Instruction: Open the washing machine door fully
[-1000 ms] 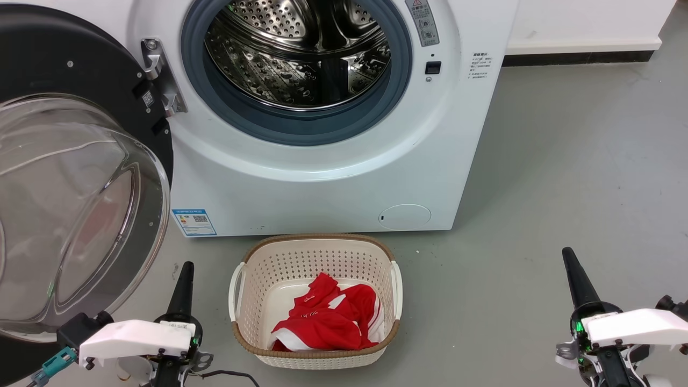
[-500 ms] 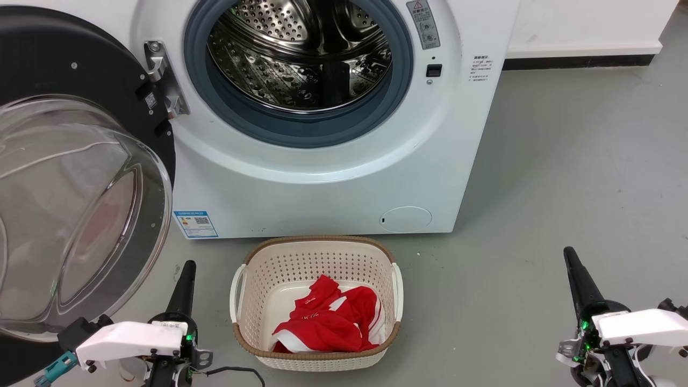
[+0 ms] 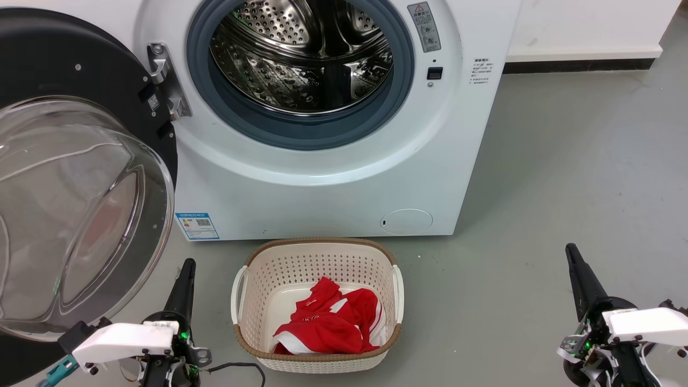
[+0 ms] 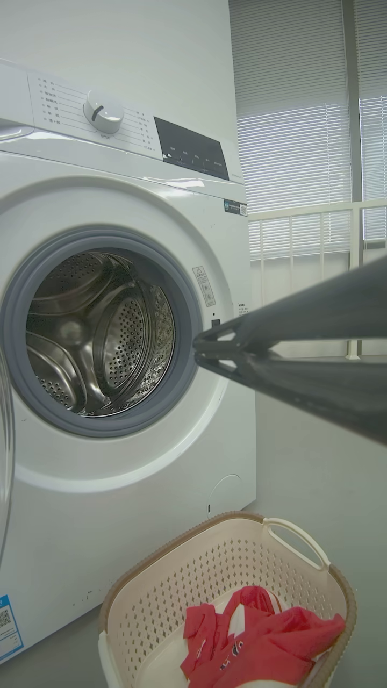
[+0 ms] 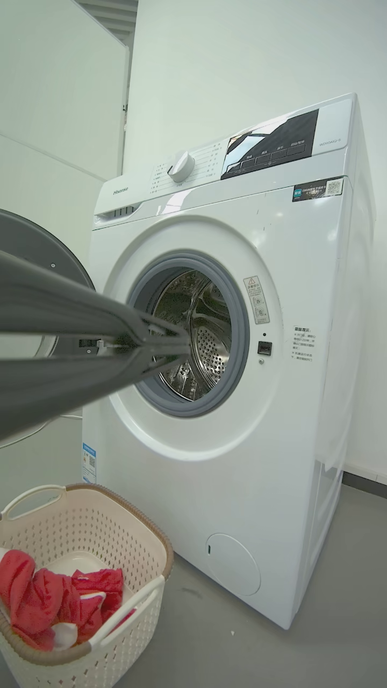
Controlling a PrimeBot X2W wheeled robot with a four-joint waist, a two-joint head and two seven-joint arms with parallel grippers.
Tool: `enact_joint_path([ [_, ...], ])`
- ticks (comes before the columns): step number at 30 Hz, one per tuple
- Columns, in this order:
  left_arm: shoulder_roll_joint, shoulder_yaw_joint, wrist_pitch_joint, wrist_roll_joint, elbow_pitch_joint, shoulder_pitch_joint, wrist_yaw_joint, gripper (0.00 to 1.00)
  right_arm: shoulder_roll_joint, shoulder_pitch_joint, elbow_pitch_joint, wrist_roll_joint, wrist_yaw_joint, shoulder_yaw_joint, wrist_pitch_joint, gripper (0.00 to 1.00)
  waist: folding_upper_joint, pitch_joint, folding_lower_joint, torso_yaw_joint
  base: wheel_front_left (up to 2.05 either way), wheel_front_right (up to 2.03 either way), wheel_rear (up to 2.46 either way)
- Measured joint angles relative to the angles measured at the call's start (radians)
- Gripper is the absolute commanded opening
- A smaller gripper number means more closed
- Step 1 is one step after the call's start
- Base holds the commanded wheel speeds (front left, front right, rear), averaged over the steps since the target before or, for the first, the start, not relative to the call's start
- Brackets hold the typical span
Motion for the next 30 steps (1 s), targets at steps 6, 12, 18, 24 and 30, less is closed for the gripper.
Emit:
enact_joint_path([
  [6,-0.002,0.004,0.012,-0.044,0.003,-0.007,-0.005,0.0,0.0,-0.001,0.002,0.045,0.0,-0.004,0.01,0.0,0.0,-0.003,0.0,0.001,0.0,0.0,0.0],
  [12,-0.004,0.008,0.022,-0.085,0.007,-0.01,-0.012,0.0,0.0,-0.002,0.004,0.085,0.0,-0.009,0.019,0.0,0.0,-0.006,0.0,0.002,0.0,0.0,0.0],
  [18,-0.006,0.013,0.032,-0.125,0.01,-0.011,-0.018,0.0,0.0,-0.003,0.005,0.125,0.0,-0.014,0.032,0.0,0.0,-0.009,0.0,0.003,0.0,0.0,0.0],
  [24,-0.006,0.014,0.034,-0.133,0.011,-0.012,-0.02,0.0,0.001,-0.005,0.006,0.133,0.0,-0.016,0.035,0.0,0.0,-0.01,0.0001,0.004,0.0,0.0,0.0],
  [30,-0.006,0.014,0.034,-0.133,0.011,-0.012,-0.02,0.0,0.001,-0.005,0.006,0.133,0.0,-0.017,0.035,0.0,0.0,-0.01,0.0,0.004,0.0,0.0,0.0],
])
